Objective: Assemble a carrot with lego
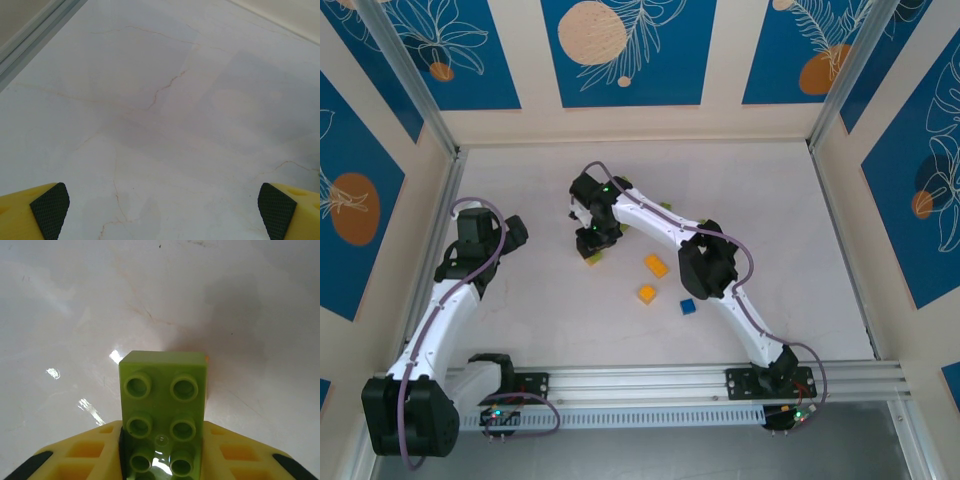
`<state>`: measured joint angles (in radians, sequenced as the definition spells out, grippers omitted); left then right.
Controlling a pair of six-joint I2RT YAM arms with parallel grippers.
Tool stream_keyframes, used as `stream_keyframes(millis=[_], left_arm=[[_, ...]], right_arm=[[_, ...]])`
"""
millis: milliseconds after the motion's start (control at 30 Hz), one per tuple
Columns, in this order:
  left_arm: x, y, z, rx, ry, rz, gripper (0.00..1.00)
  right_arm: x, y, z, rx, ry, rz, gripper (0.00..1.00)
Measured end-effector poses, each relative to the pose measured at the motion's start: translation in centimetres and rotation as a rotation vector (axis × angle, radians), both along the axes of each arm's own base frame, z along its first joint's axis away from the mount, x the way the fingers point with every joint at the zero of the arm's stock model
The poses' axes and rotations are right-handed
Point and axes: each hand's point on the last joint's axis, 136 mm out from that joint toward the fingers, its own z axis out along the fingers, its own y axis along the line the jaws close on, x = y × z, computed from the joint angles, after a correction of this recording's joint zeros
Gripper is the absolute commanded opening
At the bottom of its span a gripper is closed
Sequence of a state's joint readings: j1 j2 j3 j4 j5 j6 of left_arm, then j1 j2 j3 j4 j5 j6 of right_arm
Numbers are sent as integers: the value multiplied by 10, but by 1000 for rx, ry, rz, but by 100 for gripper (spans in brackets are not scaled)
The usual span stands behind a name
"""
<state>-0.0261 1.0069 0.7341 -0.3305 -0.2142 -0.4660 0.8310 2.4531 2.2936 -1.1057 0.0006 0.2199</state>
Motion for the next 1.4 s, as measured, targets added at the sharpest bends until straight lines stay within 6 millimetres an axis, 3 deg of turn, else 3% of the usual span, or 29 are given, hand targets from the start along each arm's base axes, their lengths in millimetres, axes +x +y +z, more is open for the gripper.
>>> stream_keyframes(millis=[1400], left_arm=[[0,0,0,0,0,0,99]], right_arm=[[1,16,-2,-3,-32,9,35]])
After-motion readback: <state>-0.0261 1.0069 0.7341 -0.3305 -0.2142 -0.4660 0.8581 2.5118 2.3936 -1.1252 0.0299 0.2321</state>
